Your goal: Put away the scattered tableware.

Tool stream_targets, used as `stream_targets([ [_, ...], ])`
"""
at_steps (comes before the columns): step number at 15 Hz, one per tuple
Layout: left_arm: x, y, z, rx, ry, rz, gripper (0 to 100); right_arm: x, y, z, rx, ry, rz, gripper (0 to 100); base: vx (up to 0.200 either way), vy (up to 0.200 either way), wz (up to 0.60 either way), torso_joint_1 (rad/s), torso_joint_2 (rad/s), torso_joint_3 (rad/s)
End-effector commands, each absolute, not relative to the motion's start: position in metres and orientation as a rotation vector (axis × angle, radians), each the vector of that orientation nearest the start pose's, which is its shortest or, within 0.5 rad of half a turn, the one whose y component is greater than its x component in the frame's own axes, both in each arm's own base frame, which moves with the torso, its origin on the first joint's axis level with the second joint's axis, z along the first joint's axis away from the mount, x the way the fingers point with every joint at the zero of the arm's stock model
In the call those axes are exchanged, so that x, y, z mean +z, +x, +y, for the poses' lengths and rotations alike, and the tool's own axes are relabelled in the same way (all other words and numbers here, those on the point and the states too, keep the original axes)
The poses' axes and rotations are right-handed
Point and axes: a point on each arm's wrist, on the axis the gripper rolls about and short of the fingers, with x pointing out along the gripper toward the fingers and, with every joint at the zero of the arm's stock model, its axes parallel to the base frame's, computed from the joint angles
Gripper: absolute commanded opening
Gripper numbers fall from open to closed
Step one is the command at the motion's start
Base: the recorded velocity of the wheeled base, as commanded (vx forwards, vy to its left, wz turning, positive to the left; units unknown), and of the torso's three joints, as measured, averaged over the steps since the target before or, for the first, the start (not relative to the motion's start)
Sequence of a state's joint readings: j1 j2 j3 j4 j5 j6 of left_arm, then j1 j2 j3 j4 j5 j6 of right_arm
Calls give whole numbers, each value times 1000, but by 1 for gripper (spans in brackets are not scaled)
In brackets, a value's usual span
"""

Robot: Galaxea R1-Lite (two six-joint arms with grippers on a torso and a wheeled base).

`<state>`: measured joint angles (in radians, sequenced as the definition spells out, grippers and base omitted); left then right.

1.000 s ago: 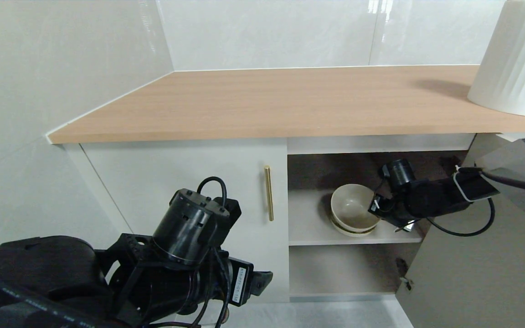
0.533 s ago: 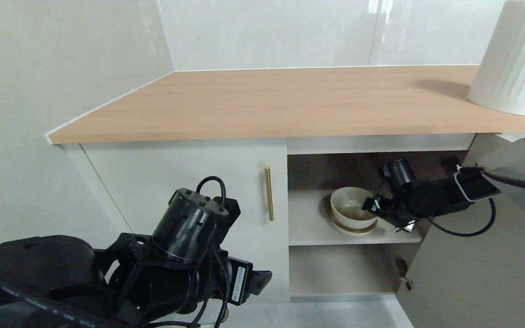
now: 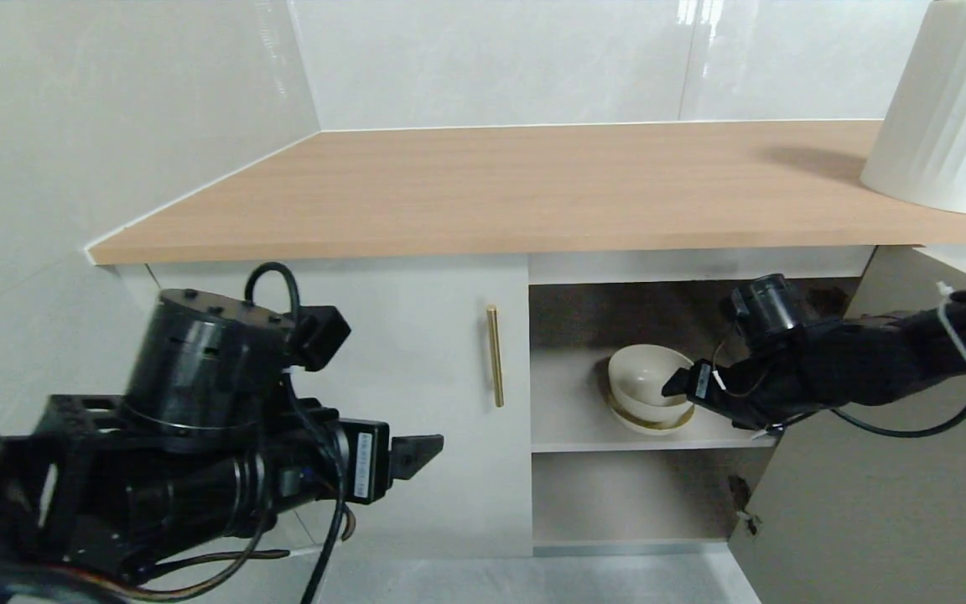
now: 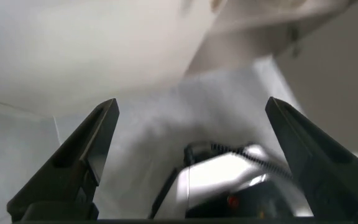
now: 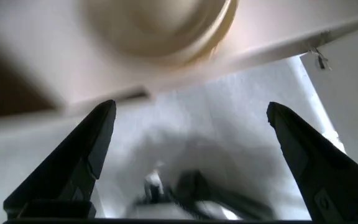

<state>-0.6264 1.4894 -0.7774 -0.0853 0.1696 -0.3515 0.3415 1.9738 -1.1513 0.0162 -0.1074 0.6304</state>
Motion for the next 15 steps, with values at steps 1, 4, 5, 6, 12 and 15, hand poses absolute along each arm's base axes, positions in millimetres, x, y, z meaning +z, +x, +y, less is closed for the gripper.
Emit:
stream_targets([
  [1,201,173,-114,-328,-134,563,100,173,263,117,113,328,795,100,0,0,0,0,0,0],
  [4,190,162,-93,-266,-139,579,100,190,209,102,176,225,802,100,0,0,0,0,0,0],
  [5,184,159,-88,-253,-140,595,100,192,192,94,186,225,808,100,0,0,0,0,0,0],
  [6,182,159,-87,-256,-138,604,100,191,186,92,191,218,815,100,0,0,0,0,0,0],
  [12,182,157,-87,-268,-141,605,100,182,169,101,243,129,868,100,-133,0,0,3,3,2],
  [15,181,157,-88,-270,-139,608,100,183,168,100,236,113,860,100,-200,0,0,-4,1,7],
])
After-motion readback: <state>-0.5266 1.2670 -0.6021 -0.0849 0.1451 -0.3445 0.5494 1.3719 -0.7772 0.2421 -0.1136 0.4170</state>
